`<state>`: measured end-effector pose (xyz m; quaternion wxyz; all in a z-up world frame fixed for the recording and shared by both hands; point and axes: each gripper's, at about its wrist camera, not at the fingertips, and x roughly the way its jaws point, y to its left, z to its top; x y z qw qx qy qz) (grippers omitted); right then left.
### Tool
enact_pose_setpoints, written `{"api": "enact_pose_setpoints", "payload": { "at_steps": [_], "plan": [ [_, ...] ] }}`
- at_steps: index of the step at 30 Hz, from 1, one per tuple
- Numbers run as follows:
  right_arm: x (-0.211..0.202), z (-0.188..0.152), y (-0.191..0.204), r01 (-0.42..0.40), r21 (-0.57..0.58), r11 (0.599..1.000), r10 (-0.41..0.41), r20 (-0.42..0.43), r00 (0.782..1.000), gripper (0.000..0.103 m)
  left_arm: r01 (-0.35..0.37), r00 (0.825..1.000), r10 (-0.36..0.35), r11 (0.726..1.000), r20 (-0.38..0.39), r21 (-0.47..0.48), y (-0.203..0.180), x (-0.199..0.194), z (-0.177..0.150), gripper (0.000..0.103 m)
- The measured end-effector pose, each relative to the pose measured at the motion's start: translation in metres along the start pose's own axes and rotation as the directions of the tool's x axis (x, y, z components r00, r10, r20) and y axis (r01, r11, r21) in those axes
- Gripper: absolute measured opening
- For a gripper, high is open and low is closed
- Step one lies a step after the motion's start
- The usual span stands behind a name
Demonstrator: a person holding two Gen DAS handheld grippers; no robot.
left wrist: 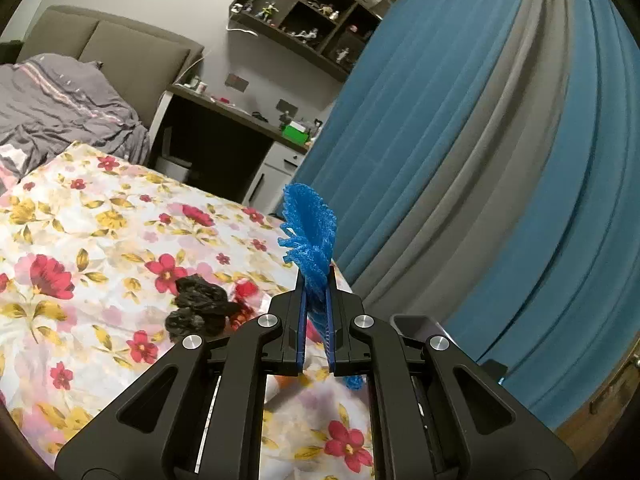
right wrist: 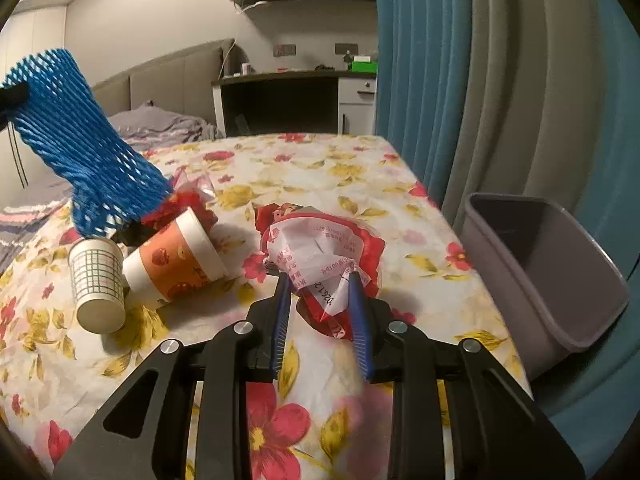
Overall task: Collect trash
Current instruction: 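Carry the blue sleeve and red-white wrapper over the grey bin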
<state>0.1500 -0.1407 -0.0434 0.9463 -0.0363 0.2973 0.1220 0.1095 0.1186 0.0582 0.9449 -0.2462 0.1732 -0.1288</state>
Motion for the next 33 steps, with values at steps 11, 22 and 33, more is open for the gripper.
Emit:
{"api": "enact_pose_setpoints", "payload": {
  "at_steps": [11,22,33],
  "plan": [
    [-0.032,0.003,-0.027,0.027,0.024,0.999,-0.028,0.069,0.997,0.029,0.039,0.998,-0.036,0.998,-0.055,0.054,-0.041,0.026,-0.013,0.006],
    [-0.049,0.004,-0.066,0.079,0.070,0.994,-0.086,0.100,0.991,0.029,0.106,0.987,-0.090,0.987,-0.134,0.121,-0.097,0.068,-0.027,0.006],
    [-0.061,0.001,-0.122,0.162,0.146,0.976,-0.178,0.106,0.978,0.029,0.201,0.964,-0.162,0.962,-0.210,0.183,-0.161,0.118,-0.040,0.006]
  ]
}}
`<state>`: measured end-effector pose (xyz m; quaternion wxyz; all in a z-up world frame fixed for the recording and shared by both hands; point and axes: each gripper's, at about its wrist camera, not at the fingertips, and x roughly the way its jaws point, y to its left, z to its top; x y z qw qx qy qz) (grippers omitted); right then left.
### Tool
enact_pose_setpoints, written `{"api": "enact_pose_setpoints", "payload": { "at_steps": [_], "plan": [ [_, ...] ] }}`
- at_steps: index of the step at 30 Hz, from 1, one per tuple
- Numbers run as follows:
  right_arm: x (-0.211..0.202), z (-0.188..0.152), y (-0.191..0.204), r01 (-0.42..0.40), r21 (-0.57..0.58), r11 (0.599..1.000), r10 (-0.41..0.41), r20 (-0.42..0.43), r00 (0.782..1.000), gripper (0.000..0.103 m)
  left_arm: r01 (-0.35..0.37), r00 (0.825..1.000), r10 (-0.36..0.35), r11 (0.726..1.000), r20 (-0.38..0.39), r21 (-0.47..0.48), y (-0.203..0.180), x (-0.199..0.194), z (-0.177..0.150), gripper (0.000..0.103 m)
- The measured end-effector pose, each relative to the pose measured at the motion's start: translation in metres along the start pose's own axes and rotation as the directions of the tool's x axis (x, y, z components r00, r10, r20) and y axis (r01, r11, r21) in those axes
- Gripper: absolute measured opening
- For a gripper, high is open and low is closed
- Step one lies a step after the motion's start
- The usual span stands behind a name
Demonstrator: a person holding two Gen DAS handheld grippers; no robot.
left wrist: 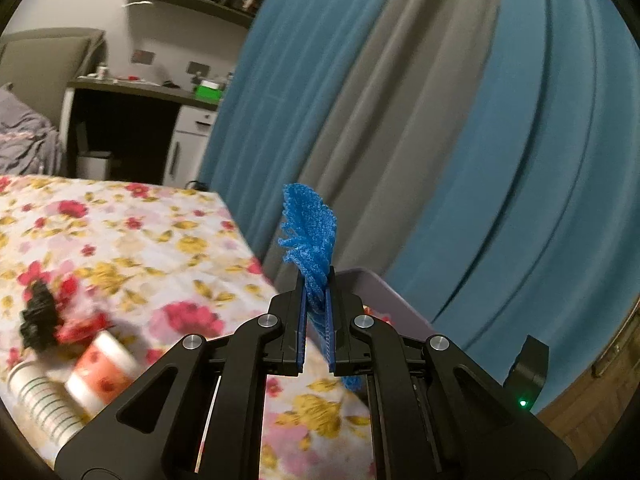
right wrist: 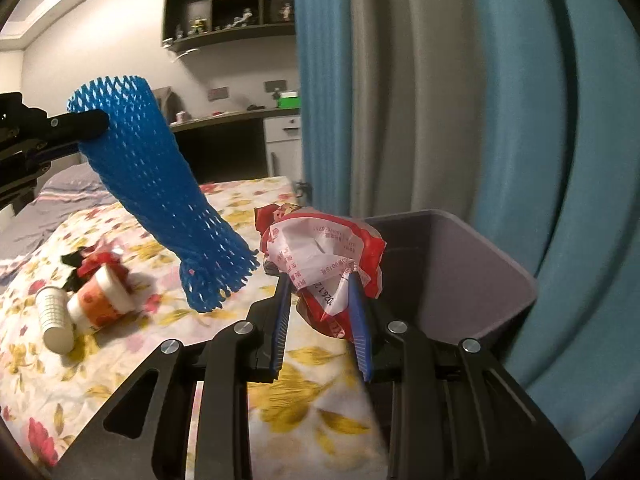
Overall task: Collect trash
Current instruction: 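Carry the blue sleeve and red-white wrapper over the grey bin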
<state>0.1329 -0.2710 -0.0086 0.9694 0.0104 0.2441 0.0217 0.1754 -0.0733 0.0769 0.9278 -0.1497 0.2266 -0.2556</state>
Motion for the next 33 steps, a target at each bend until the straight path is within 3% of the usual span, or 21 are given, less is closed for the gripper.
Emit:
{"api": "enact_pose_setpoints", "payload": {
  "at_steps": [8,20,33],
  "plan": [
    [0.008,0.004,-0.044,0.085,0.070,0.994,-0.085,-0.008,0.996,0.029,0.067,0.997,-0.065,0.997,-0.038,0.039,-0.036,0.052,0.004,0.006],
    [0.032,0.004,-0.079,0.159,0.120,0.980,-0.154,-0.045,0.987,0.029,0.010,0.996,-0.003,0.997,-0.088,0.077,-0.053,0.131,-0.009,0.006],
    [0.053,0.003,-0.080,0.154,0.103,0.983,-0.145,-0.088,0.985,0.029,-0.004,0.988,0.017,0.996,-0.155,0.084,-0.056,0.173,-0.025,0.006]
  ]
}}
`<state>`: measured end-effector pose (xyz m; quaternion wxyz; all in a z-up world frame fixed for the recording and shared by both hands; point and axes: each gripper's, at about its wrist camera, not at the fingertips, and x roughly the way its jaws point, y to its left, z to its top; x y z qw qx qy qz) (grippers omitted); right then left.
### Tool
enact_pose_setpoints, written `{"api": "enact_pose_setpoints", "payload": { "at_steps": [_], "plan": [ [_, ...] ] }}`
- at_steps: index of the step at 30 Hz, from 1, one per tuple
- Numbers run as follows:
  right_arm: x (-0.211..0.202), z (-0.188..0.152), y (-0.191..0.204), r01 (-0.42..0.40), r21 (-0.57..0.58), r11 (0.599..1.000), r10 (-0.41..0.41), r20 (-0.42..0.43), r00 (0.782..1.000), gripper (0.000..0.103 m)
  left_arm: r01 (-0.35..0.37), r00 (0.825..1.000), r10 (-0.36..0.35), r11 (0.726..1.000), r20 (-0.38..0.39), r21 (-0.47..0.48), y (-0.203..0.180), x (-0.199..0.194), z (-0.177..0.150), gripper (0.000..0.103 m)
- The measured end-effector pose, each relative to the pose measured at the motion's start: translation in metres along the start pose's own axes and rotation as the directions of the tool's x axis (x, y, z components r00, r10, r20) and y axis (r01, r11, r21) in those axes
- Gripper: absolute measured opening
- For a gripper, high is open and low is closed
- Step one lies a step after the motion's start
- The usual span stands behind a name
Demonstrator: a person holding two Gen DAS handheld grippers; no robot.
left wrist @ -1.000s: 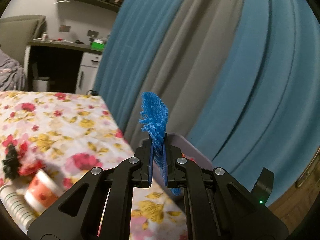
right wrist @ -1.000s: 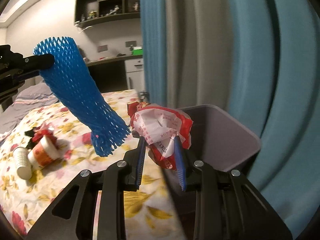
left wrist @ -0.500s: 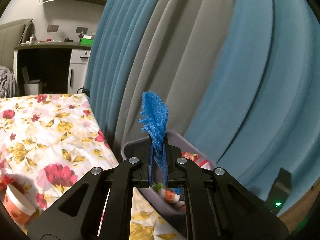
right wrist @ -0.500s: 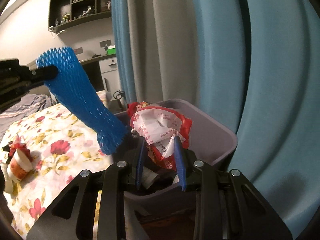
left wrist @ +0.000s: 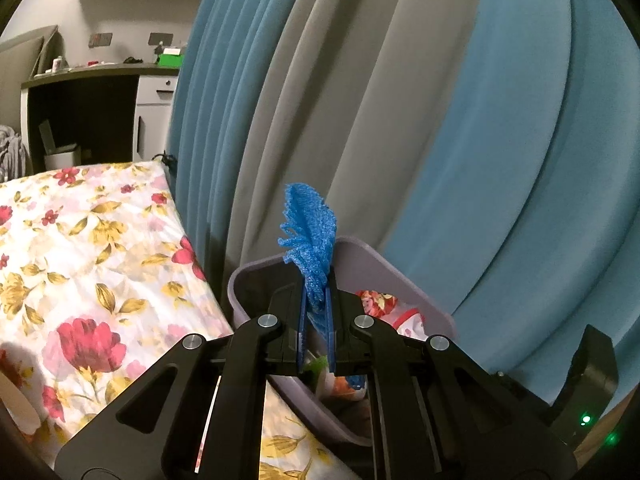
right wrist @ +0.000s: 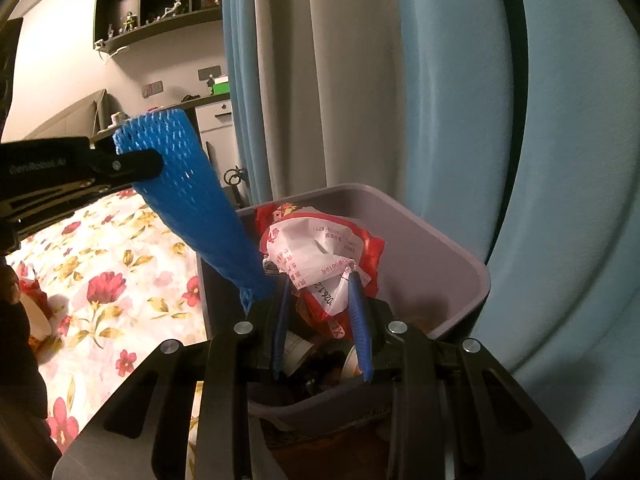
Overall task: Collect trash
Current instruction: 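Carry the blue sleeve and red-white wrapper over the grey bin, then open both tools to drop the sleeve and wrapper into the bin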
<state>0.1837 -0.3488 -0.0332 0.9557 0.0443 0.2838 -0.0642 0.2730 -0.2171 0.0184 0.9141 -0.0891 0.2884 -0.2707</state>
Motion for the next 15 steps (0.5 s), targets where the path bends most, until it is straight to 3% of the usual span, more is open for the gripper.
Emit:
{"api": "enact_pose_setpoints", "payload": {
  "at_steps": [15],
  "plan": [
    [0.014,-0.004,-0.009,-0.001,0.011,1.000,0.001,-0.040,0.999,0.030,0.018,0.995,-0.018,1.000,-0.095,0.006,-0.008,0.027,-0.015,0.007]
  ]
}}
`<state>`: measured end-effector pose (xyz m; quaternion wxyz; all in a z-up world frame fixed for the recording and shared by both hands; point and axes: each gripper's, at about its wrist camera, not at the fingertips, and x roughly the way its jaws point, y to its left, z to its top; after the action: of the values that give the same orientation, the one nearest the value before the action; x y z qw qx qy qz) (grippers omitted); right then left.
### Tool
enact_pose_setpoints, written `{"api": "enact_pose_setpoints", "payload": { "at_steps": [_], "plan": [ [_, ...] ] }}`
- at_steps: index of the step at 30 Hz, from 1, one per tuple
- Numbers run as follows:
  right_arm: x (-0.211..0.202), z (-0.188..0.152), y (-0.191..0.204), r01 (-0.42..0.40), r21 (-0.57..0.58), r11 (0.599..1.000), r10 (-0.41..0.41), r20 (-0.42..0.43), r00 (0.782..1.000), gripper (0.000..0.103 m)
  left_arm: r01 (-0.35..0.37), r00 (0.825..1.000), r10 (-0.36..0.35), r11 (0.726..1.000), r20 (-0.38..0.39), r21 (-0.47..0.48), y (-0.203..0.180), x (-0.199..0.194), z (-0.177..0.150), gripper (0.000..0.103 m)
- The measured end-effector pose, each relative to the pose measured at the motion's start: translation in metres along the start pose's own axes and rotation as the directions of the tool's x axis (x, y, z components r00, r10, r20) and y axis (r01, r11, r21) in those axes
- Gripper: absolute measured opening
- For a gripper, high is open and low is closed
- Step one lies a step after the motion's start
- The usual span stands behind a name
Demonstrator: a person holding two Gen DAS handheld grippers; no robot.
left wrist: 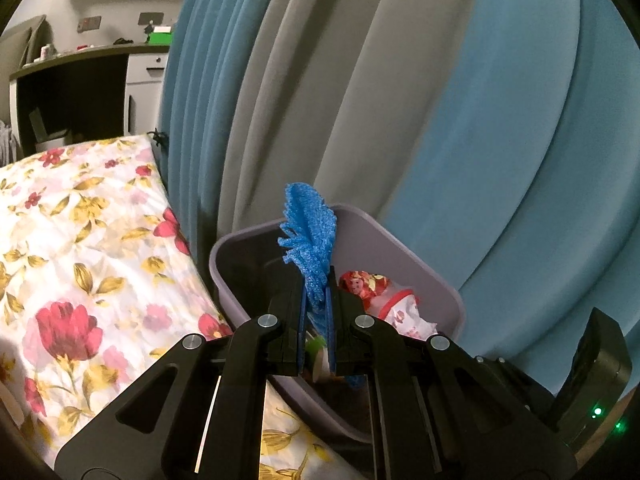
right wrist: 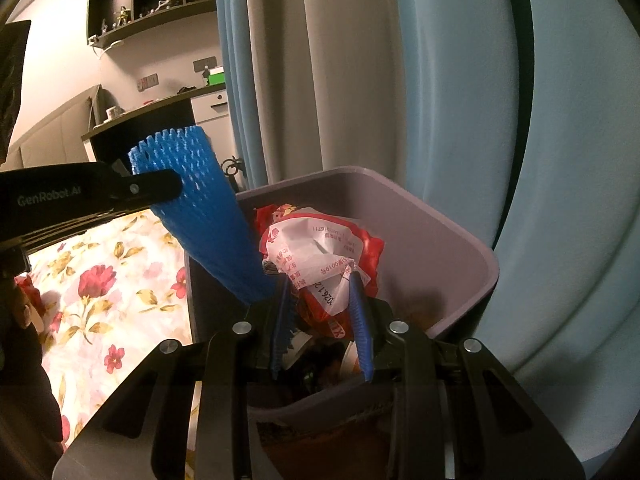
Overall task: Collect trash
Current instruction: 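Open both tools to drop the sleeve and wrapper into the bin, then move both open tools back toward the remaining cups and bags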
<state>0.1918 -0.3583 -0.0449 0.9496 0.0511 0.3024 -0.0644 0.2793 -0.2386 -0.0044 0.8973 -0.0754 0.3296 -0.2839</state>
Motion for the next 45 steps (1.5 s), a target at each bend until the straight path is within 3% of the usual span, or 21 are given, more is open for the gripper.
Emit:
{"api": "enact_pose_setpoints", "payload": {
  "at_steps": [5,7,8,9,11,14,18,24,35,40,45],
  "plan": [
    [0.004,-0.002,-0.001,-0.005,0.001,1.000,0.005,-0.006,1.000,0.033,0.010,0.999,-0.010,1.000,-0.040,-0.003,-0.001,0.009,-0.003,0.008],
    [0.005,-0.003,-0.002,-0.002,0.001,1.000,0.002,-0.005,1.000,0.040,0.011,0.998,-0.011,1.000,-0.054,0.006,-0.002,0.012,-0.004,0.018],
    [0.005,-0.003,-0.002,-0.001,0.003,1.000,0.001,-0.004,1.000,0.046,0.006,0.999,-0.006,1.000,-0.054,0.009,-0.002,0.012,-0.004,0.035],
    [0.005,-0.003,-0.002,-0.001,0.005,1.000,0.001,-0.004,1.000,0.048,-0.003,0.999,0.003,1.000,-0.044,0.005,-0.001,0.011,-0.005,0.059],
    [0.004,-0.004,-0.003,0.001,0.006,1.000,-0.001,-0.001,1.000,0.049,-0.029,1.000,0.029,0.999,0.001,-0.024,0.004,0.003,-0.006,0.079],
    [-0.001,-0.006,-0.006,0.014,0.014,1.000,-0.014,0.011,1.000,0.057,-0.033,0.999,0.035,0.997,0.034,-0.066,0.013,-0.008,-0.007,0.083],
    [-0.008,-0.008,-0.008,0.025,0.035,0.999,-0.026,0.031,0.999,0.070,-0.118,0.991,0.121,0.991,0.052,-0.065,0.019,-0.024,-0.014,0.086],
    [-0.021,-0.007,-0.001,0.032,0.035,0.999,-0.034,0.062,0.998,0.082,-0.208,0.974,0.212,0.976,0.079,-0.065,0.030,-0.052,-0.028,0.087],
    [-0.051,-0.007,0.035,-0.015,0.003,1.000,0.015,0.103,0.995,0.087,-0.326,0.935,0.339,0.938,0.107,-0.121,0.057,-0.128,-0.056,0.087],
    [-0.064,-0.010,0.066,-0.066,-0.046,0.997,0.071,0.112,0.991,0.088,-0.388,0.901,0.416,0.899,0.121,-0.206,0.082,-0.173,-0.078,0.087],
    [-0.074,-0.018,0.102,-0.130,-0.101,0.986,0.140,0.102,0.985,0.088,-0.474,0.846,0.520,0.834,0.114,-0.284,0.118,-0.216,-0.102,0.087]
  ]
}}
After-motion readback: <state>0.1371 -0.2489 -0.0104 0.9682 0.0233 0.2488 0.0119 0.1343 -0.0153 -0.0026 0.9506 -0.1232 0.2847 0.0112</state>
